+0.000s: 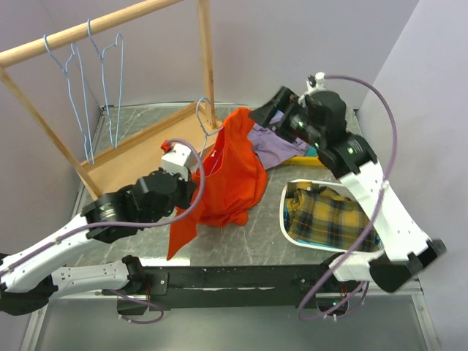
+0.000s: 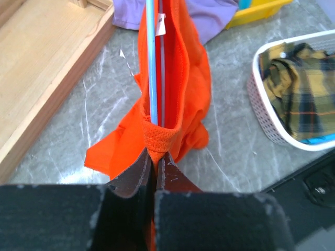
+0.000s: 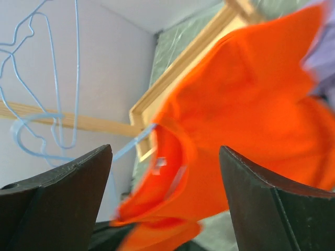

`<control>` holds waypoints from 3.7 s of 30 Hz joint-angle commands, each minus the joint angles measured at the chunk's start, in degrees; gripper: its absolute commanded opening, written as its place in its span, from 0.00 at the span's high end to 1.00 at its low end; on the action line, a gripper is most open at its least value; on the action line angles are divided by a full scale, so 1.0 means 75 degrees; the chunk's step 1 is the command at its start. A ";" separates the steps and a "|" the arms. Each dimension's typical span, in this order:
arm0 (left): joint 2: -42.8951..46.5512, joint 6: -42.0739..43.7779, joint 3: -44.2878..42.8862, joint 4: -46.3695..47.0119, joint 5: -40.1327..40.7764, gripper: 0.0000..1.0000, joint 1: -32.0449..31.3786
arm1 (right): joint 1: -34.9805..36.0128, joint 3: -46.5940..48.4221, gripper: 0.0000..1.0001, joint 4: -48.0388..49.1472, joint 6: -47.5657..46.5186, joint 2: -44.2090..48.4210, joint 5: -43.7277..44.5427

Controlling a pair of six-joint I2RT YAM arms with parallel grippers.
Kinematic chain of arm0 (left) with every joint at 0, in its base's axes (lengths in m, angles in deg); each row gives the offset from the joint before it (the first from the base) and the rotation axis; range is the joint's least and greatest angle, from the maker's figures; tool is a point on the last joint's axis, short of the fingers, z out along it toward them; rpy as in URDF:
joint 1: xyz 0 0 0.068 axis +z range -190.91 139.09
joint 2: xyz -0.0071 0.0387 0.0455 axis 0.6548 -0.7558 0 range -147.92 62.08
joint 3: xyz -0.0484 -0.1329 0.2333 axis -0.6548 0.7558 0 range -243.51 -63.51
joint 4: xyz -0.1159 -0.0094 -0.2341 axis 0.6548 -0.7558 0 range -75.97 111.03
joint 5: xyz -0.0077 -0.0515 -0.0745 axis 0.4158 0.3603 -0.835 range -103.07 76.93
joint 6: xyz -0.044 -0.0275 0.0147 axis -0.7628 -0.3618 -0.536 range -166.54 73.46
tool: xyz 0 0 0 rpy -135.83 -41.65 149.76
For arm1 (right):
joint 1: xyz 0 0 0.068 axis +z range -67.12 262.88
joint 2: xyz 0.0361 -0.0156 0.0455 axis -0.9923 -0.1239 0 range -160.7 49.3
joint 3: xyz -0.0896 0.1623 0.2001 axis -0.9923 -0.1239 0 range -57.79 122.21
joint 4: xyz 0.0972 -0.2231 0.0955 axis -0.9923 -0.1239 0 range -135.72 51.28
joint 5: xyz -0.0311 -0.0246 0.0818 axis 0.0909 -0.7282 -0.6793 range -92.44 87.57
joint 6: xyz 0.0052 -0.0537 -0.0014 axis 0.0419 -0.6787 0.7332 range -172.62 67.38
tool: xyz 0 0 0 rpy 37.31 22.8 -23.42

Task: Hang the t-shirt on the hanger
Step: Place the T-shirt on the hanger, then place the hanger at the clothesline.

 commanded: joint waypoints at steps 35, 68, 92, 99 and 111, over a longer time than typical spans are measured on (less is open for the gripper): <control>-0.1503 0.0919 -0.7261 -0.2450 -0.1258 0.99 0.0004 | 0.3038 -1.0384 0.00 1.0166 -0.2110 0.2314 0.0898; -0.0941 0.0591 -0.6359 -0.2637 -0.0742 0.99 0.0004 | 0.4891 -0.8615 0.07 1.0143 -0.2978 -0.1622 0.3290; -0.0015 -0.0194 -0.4835 -0.2929 0.0301 0.99 0.0004 | 0.5055 -0.8335 1.00 0.6809 -0.2286 0.1478 0.4145; -0.0050 -0.0827 -0.4262 -0.3293 0.0676 0.99 0.0004 | 0.4577 -0.6368 1.00 0.4684 -0.2356 0.1648 0.4452; -0.0869 -0.1753 -0.4623 -0.3750 0.2163 0.99 0.0004 | 0.2361 -0.1856 1.00 0.3007 -0.2064 -0.0578 0.0598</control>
